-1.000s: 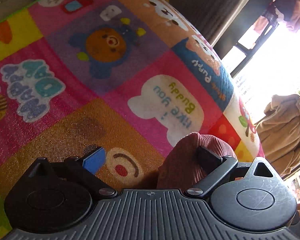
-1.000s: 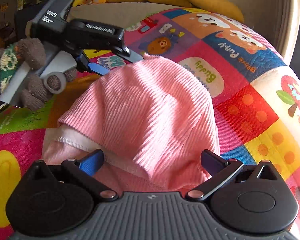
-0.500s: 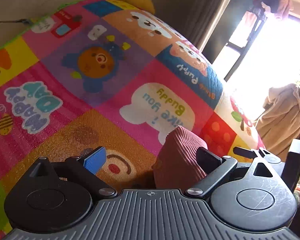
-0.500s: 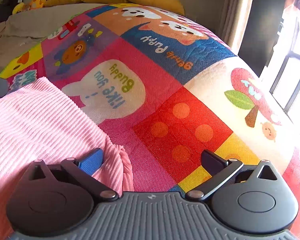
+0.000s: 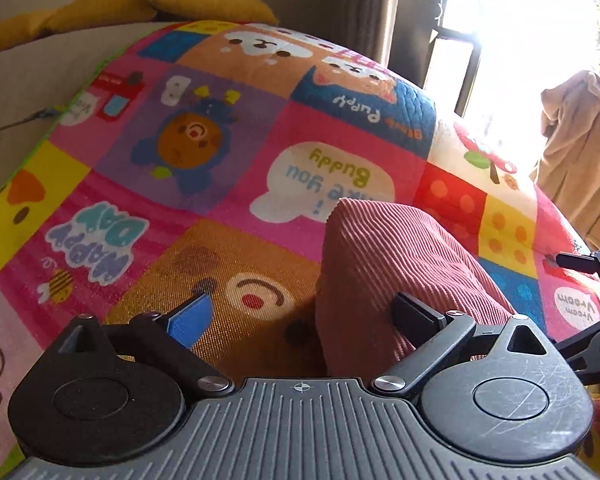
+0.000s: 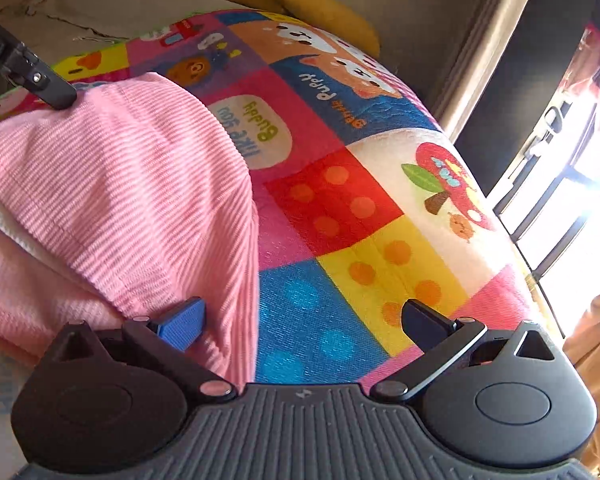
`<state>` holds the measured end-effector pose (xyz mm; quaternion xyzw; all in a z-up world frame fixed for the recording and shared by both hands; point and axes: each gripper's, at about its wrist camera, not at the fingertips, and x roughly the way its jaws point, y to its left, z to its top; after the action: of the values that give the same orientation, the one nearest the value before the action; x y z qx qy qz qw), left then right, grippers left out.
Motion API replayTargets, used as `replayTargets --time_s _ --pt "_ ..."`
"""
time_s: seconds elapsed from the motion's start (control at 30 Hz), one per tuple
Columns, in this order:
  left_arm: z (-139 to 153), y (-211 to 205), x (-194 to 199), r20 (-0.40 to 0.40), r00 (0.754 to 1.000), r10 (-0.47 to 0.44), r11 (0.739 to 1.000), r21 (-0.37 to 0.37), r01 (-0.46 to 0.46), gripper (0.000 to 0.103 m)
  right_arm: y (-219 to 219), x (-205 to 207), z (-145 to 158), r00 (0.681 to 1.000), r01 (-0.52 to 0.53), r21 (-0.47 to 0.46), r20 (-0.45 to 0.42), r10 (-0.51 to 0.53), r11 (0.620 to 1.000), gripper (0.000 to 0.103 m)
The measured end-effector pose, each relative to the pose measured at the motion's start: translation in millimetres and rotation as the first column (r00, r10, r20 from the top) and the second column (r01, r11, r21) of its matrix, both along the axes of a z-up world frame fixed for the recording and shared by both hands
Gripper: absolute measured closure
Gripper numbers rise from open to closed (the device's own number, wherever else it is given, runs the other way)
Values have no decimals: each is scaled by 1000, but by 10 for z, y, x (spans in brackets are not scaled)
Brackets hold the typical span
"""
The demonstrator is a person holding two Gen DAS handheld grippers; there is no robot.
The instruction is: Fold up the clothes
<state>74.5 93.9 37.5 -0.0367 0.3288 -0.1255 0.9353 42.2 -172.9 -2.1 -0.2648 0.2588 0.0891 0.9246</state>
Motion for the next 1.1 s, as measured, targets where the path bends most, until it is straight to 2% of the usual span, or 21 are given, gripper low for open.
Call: replayTargets --time_s 0.07,0.17,0.27,0.33,0.4,0.47,0.53,0.7,0.87,0.93,1.1 --pt "-2 -26 -15 -1 1000 -5 1000 13 5 4 -44 -44 133 1000 -2 47 10 2 999 0" --pt "-15 -56 -19 -8 1000 -14 1000 20 14 4 -22 -179 378 997 -73 128 46 67 989 0" --pt "-38 -81 -11 -16 1000 -23 999 24 23 4 54 -270 606 985 -172 263 48 165 949 0" --pt "-48 -94 -5 -27 999 -40 999 18 41 4 180 -225 629 982 -189 295 34 187 937 0" --pt "-18 -86 10 -31 998 -62 998 5 63 4 346 -125 489 983 -181 236 19 182 955 0" --pt "33 -56 106 -20 999 -30 999 -19 30 4 486 -1 236 983 -160 156 -61 171 975 0" --pt "83 -26 202 -10 1000 3 999 -44 -3 4 488 -13 86 984 -160 158 -59 171 974 0" --pt "194 40 455 9 997 83 992 -99 -82 4 400 -3 73 983 -150 186 -81 168 971 0" --pt "-162 -183 905 -82 993 83 996 46 -79 3 337 -51 27 985 -147 190 -67 162 971 0" --pt "-306 -213 968 -95 992 87 994 77 -79 2 330 -51 22 985 -145 192 -66 161 971 0" --pt "-342 -144 946 -94 989 111 993 43 -107 1 315 -26 17 984 -144 201 -71 161 969 0"
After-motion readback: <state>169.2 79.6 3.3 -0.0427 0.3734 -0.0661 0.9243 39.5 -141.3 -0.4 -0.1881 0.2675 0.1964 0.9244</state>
